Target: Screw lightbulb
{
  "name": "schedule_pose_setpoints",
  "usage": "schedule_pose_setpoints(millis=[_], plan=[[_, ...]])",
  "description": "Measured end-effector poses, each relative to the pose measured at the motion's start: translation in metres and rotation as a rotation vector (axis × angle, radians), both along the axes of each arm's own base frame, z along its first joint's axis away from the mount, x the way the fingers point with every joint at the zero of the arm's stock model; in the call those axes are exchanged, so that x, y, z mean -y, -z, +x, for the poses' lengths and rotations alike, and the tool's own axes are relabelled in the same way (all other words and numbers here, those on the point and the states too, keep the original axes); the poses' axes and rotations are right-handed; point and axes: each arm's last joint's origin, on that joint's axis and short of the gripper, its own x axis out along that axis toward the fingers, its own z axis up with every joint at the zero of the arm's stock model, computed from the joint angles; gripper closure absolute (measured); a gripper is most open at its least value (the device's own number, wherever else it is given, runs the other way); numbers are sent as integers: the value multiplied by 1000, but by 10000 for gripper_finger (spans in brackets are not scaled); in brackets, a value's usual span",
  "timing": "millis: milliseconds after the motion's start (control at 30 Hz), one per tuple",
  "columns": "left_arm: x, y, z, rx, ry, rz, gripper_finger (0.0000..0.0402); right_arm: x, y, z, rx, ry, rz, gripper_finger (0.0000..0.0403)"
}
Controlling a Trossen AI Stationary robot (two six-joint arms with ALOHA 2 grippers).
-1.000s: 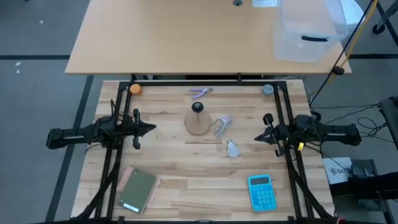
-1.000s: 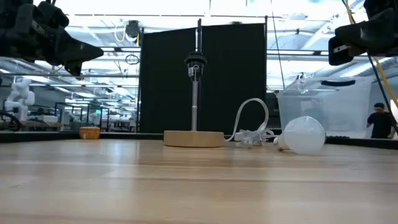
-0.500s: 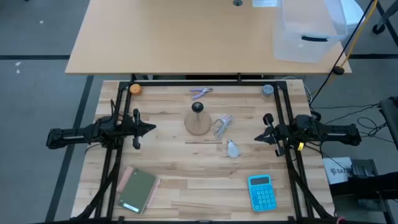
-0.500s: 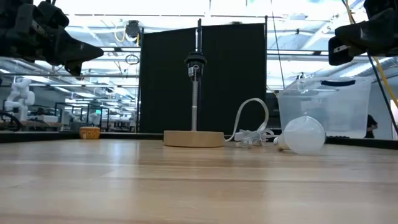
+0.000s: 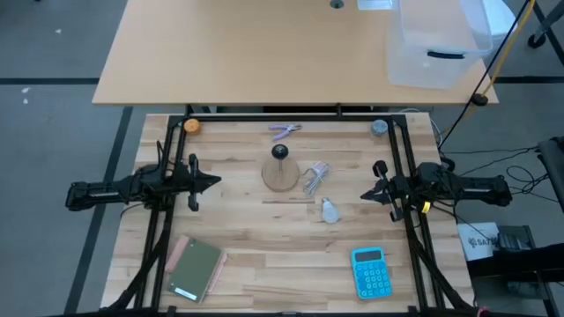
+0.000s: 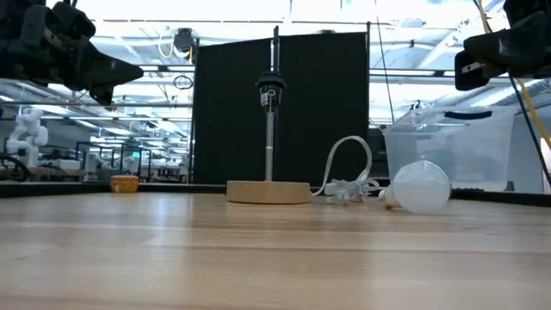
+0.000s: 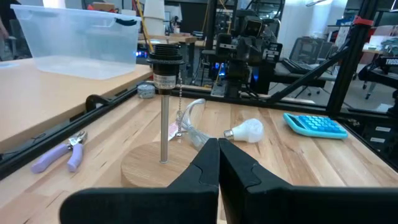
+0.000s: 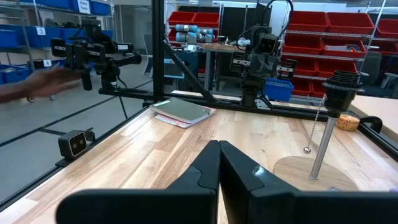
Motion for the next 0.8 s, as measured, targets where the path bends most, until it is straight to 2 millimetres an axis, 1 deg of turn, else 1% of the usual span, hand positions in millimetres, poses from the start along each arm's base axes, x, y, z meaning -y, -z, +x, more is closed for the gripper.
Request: schedule_pose_setpoints(millis=[100,200,267,367,500,600,800], plan=[[0,0,0,0,0,8,401,0,0,0,0,0,0,403],[0,-2,0,10,-2,84,401,0,0,0,0,0,0,403],[0,-7,0,69,-2,83,401,0,0,0,0,0,0,403],[0,-22,-2,228,-1,3,401,0,0,0,0,0,0,403],[0,-38,-7,404,-22,-26,401,0,0,0,0,0,0,403],[-1,-43,-10,466,-47,-35,401,0,0,0,0,0,0,403],[-4,-47,-10,509,-150,-45,401,0,0,0,0,0,0,403]])
